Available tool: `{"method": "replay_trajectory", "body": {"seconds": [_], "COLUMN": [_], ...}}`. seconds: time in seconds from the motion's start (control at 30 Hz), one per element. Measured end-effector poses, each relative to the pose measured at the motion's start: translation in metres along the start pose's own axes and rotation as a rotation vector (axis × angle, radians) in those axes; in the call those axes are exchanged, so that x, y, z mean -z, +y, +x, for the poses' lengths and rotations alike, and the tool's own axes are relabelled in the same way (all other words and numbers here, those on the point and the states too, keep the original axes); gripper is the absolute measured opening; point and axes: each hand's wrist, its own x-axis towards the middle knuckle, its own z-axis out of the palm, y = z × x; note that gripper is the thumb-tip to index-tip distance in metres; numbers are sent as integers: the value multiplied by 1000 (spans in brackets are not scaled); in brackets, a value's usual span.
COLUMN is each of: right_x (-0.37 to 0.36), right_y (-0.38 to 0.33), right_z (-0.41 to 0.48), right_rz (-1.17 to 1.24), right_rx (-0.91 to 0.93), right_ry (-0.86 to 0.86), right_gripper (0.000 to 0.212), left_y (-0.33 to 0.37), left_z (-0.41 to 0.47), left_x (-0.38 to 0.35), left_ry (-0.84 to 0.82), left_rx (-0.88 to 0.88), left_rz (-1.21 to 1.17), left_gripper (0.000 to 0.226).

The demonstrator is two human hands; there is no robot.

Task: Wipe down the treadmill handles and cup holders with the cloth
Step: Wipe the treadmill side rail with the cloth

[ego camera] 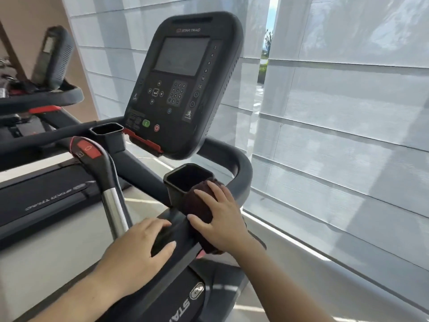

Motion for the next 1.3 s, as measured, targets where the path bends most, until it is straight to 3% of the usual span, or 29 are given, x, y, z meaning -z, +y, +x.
{"method": "replay_trajectory", "body": {"seconds": [0.13,0.43,0.57,0.77,0.87,1.0,1.17,1.3], "right_x": [-29,-32,-48,-42,-58,-95,-71,-85], "right_y": [-22,-32,-44,-67,-89,-128,-142,-156], "right_z": [-29,-14,-43,-27,-49,-84,-53,-77], "right_rz": [9,-11,78,-42,16,-9,-49,-10], "right_rx": [77,-38,-2,-209,-232,-104,-305,-306], "right_ry": [103,136,235,159,243,275,224,302], "right_gripper": [56,44,43,43,42,42,35,40], "left_y": [-4,-1,-5,-46,-64,-75,-78,-79], "left_z": [-37,-44,-45,-93,-116,-135,-138,-137], "left_x": [-7,-10,-2,34,45,43,40,40], "left_ry": [-7,62,1,-105,-112,-76,-66,-62], "left_rx": [45,58,34,-58,-102,-179,-204,-207], "left_rz": [53,102,-14,-114,-192,-248,-278,-299], "left_gripper": [58,55,50,56,53,52,50,47]}}
